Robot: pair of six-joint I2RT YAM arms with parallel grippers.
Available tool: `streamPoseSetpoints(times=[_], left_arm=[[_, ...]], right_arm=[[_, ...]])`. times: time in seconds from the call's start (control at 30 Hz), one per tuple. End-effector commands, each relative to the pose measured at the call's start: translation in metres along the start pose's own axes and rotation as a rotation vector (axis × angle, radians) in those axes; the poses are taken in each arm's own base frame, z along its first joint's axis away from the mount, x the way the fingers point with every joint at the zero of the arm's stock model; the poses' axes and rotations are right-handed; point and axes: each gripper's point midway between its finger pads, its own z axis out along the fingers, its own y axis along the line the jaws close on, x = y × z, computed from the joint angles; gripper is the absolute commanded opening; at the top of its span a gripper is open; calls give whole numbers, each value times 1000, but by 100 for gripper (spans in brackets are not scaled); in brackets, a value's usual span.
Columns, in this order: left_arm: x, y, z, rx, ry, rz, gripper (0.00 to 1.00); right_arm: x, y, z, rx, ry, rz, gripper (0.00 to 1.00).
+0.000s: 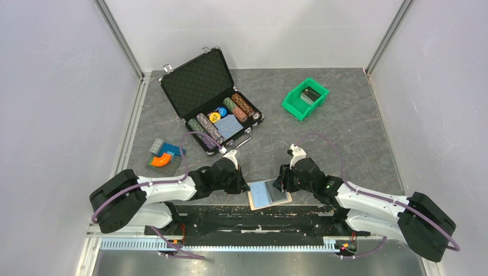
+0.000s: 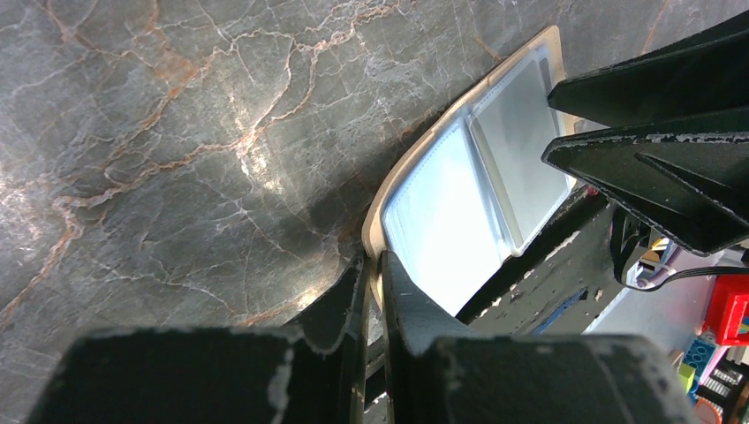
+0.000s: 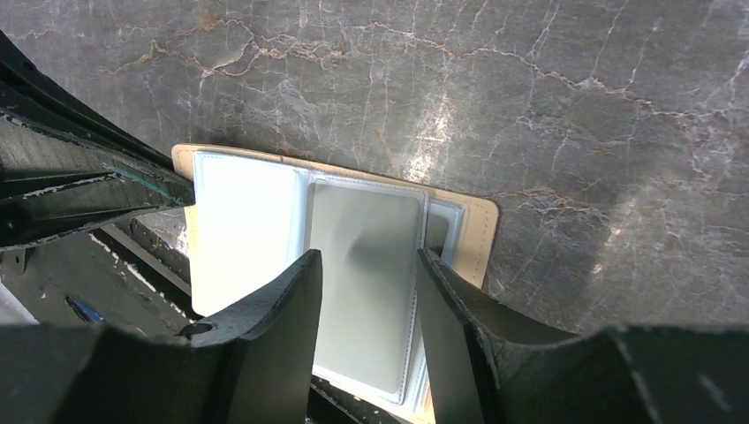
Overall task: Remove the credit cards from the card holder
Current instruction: Open the card holder at the corner of the board.
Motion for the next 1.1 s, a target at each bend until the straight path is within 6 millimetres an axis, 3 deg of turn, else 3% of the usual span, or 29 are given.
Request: streamPoseSetpoints(times=[0.0, 0.2, 0.43, 0.63, 0.87, 1.07], left_arm=[[-10, -15, -2, 47, -34, -13, 14], [-9, -13, 0, 42, -28, -17, 14], [-8, -12, -1, 43, -29, -18, 14], [-9, -13, -3, 49, -34, -19, 14], [-11, -15, -4, 52, -40, -17, 13], [-10, -14, -4, 47, -38, -18, 13]], right_arm=[[8, 7, -1, -38, 54, 2, 47], [0, 41, -6, -228, 15, 119, 47], [-10, 53, -14, -355, -49, 210, 47], [-13, 22, -9, -155, -37, 121, 47], [-15, 7, -9, -59, -31, 66, 47], [2, -4, -7, -10, 50, 49, 46]])
